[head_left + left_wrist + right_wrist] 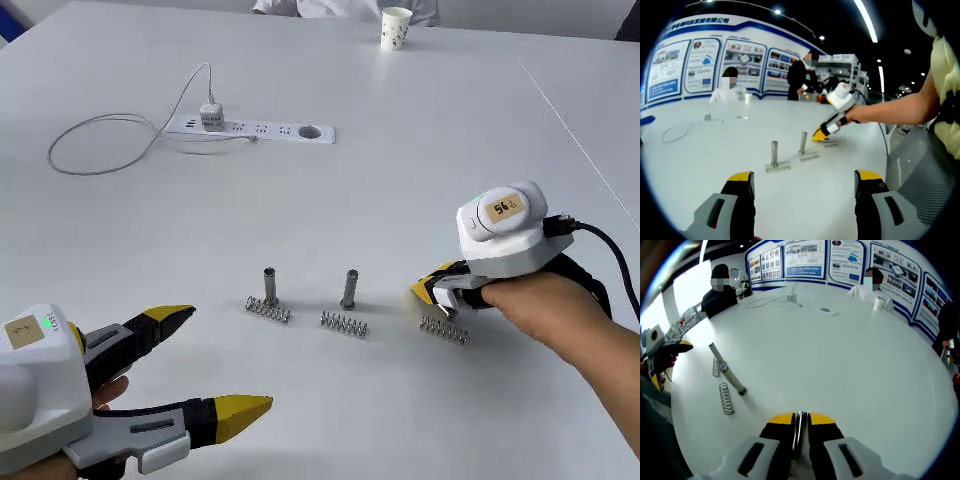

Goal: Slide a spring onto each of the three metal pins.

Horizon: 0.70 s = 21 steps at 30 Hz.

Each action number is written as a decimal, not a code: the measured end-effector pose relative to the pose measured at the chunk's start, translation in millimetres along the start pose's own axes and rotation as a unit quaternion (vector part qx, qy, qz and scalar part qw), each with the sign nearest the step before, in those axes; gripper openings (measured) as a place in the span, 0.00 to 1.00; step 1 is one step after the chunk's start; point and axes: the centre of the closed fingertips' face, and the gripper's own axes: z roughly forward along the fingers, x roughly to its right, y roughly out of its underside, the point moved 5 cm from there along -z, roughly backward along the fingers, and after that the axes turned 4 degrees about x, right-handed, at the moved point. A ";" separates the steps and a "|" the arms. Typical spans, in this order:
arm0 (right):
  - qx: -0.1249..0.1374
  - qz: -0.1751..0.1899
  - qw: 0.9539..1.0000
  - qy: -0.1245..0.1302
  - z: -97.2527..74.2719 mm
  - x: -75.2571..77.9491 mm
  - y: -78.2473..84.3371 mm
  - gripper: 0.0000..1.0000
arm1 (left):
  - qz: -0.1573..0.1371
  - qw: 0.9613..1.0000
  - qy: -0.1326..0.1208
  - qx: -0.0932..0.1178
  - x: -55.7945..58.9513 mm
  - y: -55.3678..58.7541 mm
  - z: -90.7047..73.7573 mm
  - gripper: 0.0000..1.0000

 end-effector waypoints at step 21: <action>0.012 0.021 1.000 0.001 -10.0 -2.8 0.1 0.09 | 0.001 1.000 -0.005 0.004 0.7 -2.6 -2.0 0.83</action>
